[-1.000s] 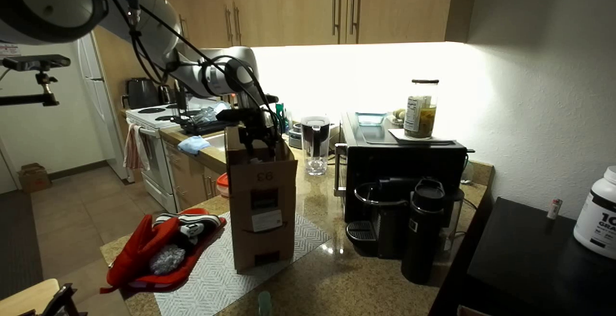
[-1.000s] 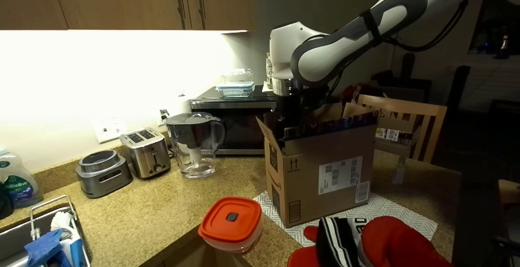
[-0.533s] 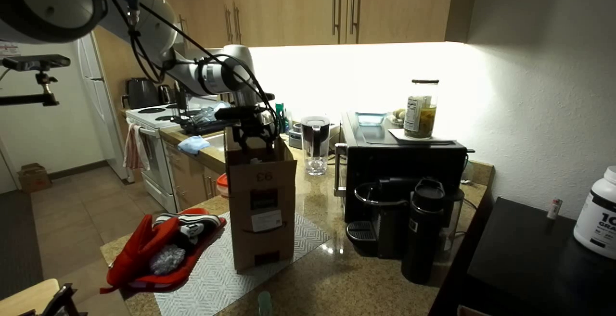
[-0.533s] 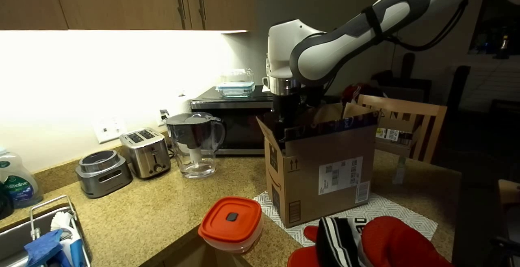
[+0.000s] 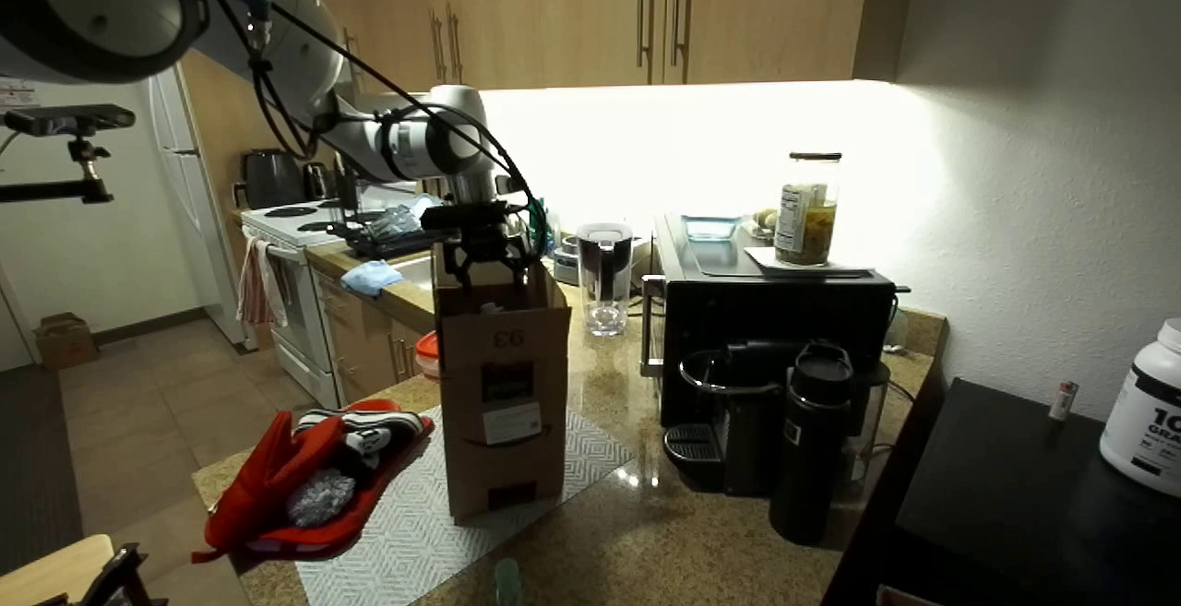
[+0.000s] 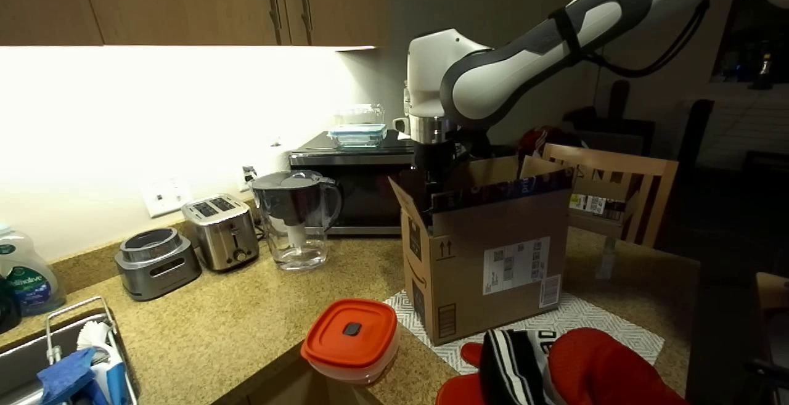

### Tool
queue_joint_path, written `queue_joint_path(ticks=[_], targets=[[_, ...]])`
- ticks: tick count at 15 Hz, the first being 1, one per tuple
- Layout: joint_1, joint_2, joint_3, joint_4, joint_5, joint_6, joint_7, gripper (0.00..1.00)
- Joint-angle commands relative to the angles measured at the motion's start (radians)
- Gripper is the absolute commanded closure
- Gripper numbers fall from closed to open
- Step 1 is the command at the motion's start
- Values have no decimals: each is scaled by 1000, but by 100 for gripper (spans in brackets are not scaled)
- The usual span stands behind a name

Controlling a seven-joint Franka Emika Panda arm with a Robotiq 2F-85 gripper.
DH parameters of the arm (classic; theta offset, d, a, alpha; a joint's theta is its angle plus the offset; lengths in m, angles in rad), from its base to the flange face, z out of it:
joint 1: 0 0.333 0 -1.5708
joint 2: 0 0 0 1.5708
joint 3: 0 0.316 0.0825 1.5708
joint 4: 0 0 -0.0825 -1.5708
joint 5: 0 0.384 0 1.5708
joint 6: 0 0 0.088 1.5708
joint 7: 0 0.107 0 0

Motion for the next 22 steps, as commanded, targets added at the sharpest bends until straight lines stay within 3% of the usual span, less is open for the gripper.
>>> queue_joint_path(ticks=[1,9,22], targets=[[-28,-36,27,-49,4,33,-112,0],[-27,-43,30,-83,-37,89,-229,0],[-34,-45,30,-130,-64,143,-235,0]])
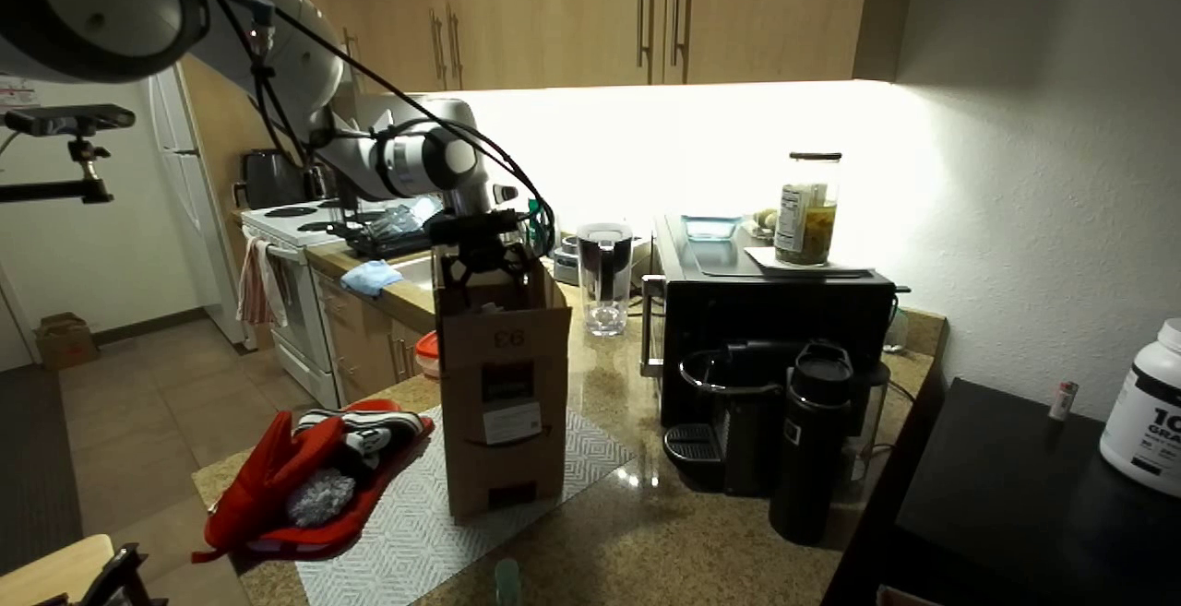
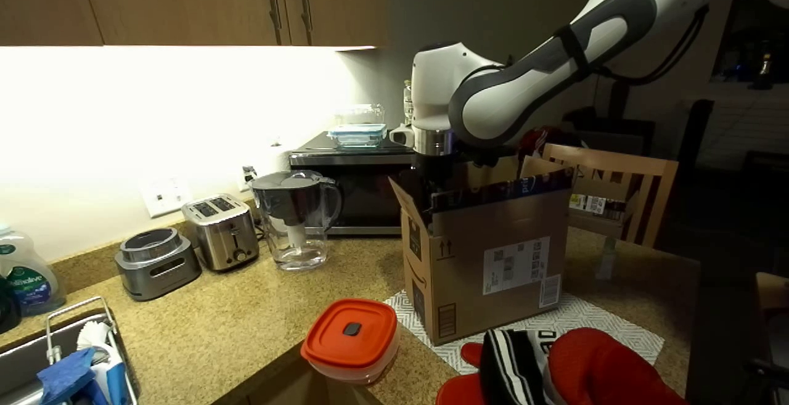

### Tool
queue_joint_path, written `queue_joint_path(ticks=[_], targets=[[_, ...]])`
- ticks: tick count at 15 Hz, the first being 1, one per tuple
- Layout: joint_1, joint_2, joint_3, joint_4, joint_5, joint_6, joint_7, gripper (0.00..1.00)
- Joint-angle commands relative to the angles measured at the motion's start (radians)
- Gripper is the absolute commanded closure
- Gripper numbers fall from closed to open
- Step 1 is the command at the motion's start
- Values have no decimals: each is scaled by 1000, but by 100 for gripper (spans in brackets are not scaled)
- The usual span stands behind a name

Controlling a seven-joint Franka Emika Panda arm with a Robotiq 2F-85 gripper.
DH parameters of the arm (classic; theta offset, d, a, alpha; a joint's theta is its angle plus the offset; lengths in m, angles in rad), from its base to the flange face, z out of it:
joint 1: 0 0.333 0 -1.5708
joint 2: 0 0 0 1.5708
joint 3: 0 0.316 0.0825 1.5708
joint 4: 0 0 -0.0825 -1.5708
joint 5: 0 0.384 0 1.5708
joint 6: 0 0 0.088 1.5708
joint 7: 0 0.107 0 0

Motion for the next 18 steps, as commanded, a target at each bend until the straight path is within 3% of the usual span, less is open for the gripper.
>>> queue_joint_path(ticks=[1,15,16,17,18], targets=[[-25,-42,13,-64,-4,41,-42,0],[-31,-49,11,-116,-6,87,-30,0],[-31,-49,11,-119,-5,91,-27,6],[-32,-50,12,-123,-4,95,-28,26],[-33,-51,13,-125,-2,100,-28,32]])
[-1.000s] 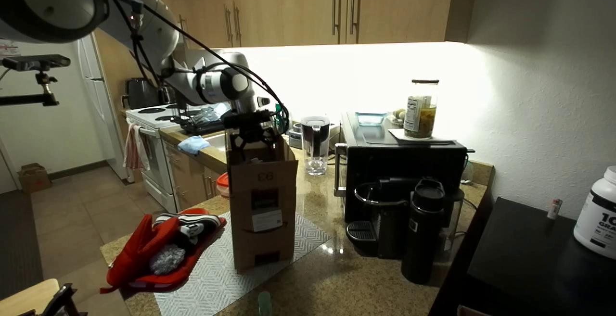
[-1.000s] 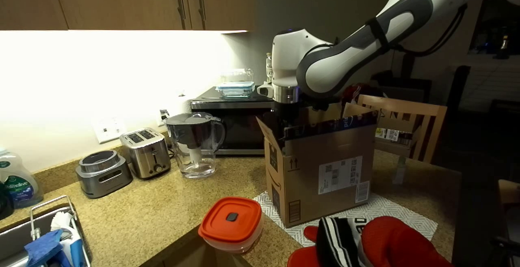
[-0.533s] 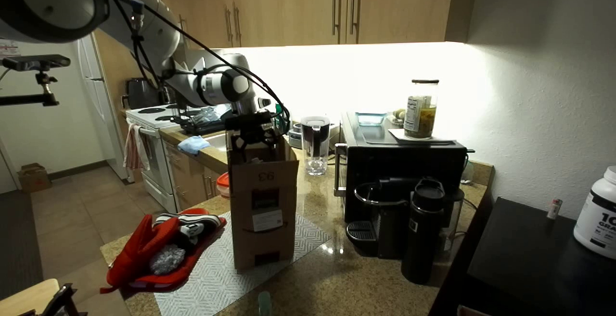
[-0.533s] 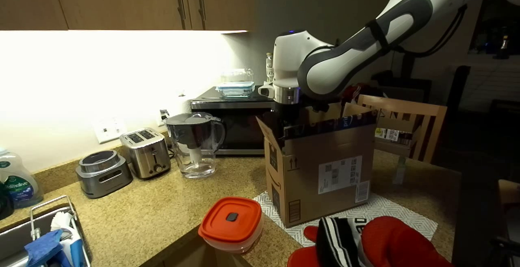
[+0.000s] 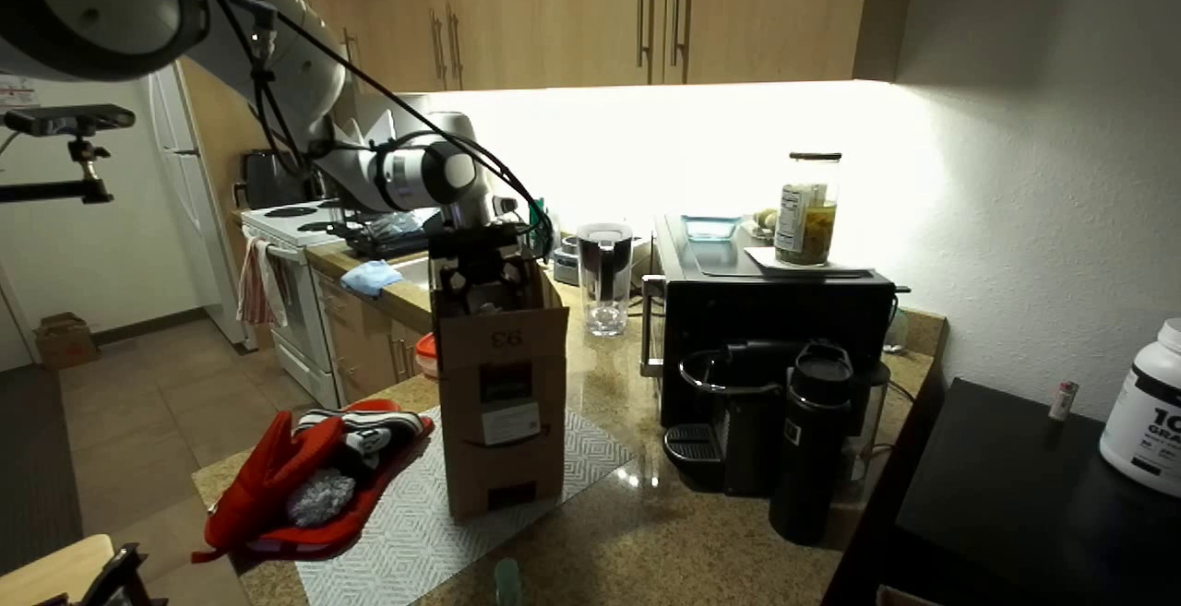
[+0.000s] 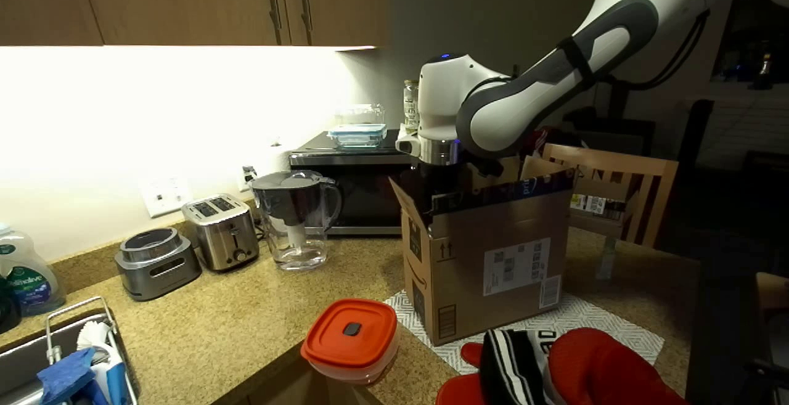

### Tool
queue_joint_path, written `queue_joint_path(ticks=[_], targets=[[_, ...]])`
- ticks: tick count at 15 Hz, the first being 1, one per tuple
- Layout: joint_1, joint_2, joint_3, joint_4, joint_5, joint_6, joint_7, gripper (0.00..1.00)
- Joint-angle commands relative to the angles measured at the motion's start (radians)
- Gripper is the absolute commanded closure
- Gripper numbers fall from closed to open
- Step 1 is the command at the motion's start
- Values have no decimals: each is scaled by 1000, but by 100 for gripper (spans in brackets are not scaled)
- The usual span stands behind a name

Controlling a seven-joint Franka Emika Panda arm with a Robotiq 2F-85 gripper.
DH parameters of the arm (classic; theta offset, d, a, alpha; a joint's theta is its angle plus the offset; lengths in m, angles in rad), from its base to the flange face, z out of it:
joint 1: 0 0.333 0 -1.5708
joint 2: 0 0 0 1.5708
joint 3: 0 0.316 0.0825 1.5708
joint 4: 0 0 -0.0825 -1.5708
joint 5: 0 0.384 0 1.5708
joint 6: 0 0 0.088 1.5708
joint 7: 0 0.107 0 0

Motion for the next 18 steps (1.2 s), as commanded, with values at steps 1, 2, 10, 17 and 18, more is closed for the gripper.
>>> queue_joint_path(ticks=[1,2,10,17,18], targets=[[-23,-49,12,-69,-2,46,-27,40],[-22,-52,11,-71,-3,48,-25,46],[-24,-69,9,-82,0,55,-21,97],[-29,-70,8,-87,1,66,-17,93],[-28,-72,7,-86,0,68,-11,93]])
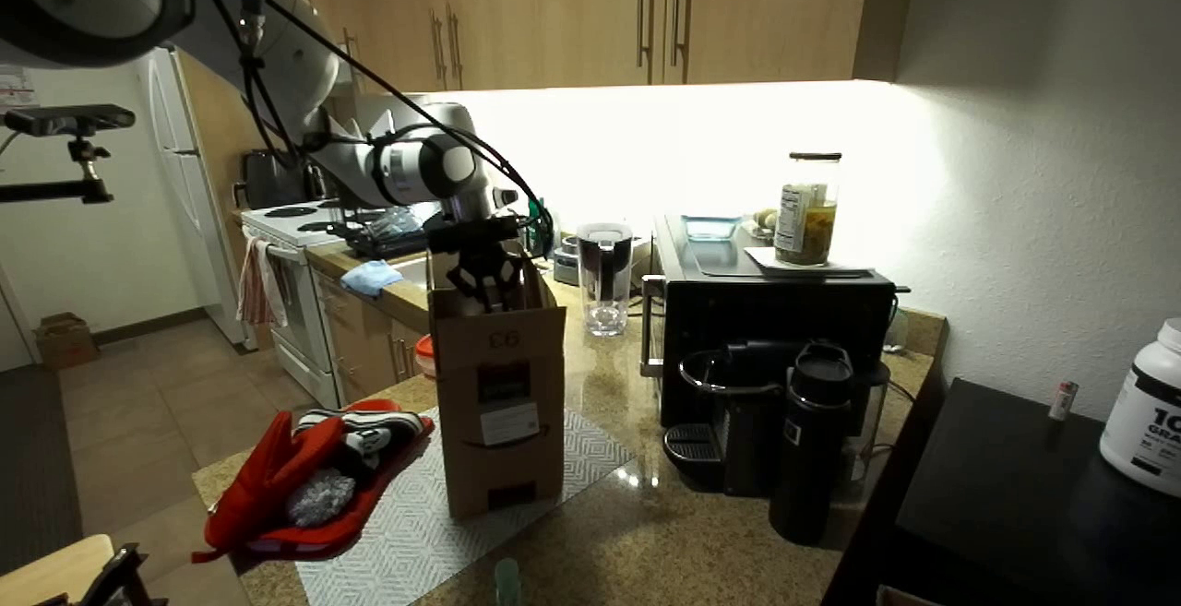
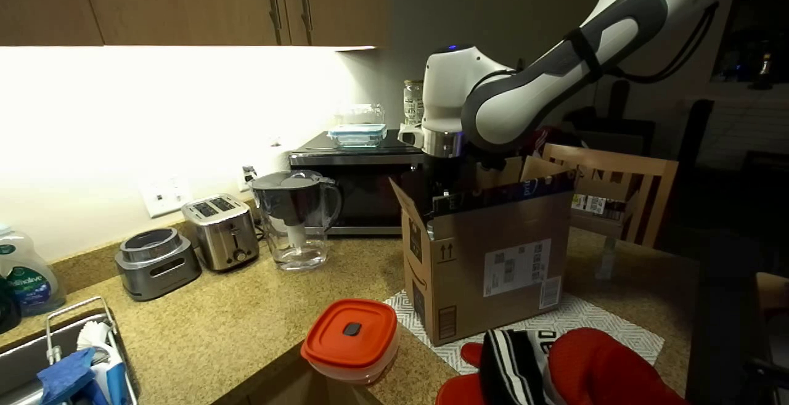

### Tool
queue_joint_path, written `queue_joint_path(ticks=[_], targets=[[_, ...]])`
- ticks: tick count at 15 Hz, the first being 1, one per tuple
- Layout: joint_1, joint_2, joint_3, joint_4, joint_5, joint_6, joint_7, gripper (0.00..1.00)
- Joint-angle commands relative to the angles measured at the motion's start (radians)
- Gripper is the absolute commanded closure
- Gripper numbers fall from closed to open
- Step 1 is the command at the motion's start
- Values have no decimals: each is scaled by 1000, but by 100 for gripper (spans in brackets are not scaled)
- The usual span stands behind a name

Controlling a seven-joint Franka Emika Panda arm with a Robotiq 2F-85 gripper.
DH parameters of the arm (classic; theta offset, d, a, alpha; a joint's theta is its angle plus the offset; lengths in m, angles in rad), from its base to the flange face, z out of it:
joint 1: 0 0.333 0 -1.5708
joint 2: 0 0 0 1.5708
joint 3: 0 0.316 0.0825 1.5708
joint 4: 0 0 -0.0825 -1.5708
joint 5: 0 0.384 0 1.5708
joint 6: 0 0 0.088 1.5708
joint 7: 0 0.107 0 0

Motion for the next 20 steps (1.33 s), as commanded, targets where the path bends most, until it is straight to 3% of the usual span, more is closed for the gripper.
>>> queue_joint_path(ticks=[1,20], targets=[[-17,-42,7,-57,1,41,-6,93],[-32,-198,-2,-59,35,40,47,93]])
